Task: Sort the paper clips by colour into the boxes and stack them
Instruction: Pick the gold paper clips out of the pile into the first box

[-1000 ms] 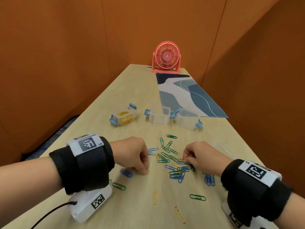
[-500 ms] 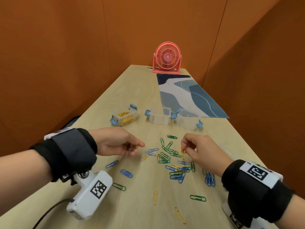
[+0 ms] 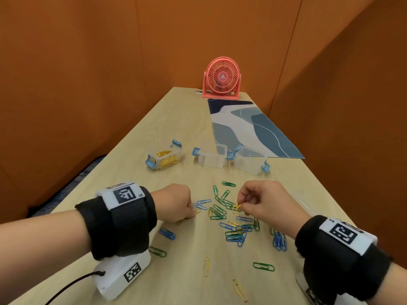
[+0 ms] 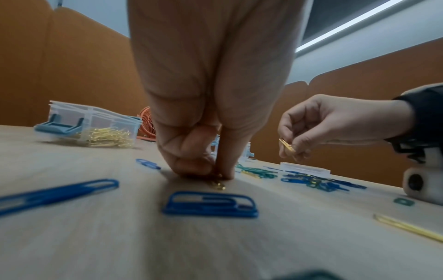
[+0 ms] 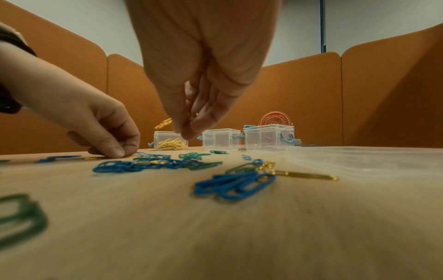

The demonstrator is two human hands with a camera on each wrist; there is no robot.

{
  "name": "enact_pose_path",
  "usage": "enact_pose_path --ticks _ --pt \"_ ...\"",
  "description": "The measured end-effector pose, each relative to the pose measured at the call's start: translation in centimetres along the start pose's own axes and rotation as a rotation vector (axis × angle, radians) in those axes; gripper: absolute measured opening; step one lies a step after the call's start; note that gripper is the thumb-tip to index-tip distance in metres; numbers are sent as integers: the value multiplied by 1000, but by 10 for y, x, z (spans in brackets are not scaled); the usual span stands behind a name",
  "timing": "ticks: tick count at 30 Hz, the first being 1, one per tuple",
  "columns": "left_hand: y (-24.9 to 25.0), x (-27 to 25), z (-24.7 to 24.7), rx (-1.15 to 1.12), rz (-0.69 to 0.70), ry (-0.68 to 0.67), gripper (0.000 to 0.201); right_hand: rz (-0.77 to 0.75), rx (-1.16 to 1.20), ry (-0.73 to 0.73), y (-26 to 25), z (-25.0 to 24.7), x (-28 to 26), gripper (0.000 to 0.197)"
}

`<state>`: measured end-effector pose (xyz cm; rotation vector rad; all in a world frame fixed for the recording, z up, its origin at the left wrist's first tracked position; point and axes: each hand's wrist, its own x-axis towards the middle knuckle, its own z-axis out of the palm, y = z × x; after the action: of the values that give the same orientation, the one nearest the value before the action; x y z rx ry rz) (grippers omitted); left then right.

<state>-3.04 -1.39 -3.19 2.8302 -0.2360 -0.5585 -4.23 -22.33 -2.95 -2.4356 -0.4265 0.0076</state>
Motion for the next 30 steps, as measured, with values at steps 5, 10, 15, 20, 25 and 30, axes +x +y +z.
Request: enact_pose_path --ticks 5,10,15,20,25,30 --pt "3 -1 2 93 23 -51 30 -15 36 -30 -1 -1 -1 6" --pt "2 -8 -7 -30 63 -71 18 -49 134 -42 -6 0 -3 5" --pt "1 -14 -22 -760 -46 -155 11 -161 229 3 -11 4 -7 9" --pt "5 -16 -18 -1159 -139 -225 14 -324 246 49 -19 7 -10 15" --pt "14 -14 -1 -1332 -157 -341 33 -415 280 49 -31 14 -8 11" --pt "20 -20 2 -1571 -115 -422 35 -393 353 -22 -35 18 -8 19"
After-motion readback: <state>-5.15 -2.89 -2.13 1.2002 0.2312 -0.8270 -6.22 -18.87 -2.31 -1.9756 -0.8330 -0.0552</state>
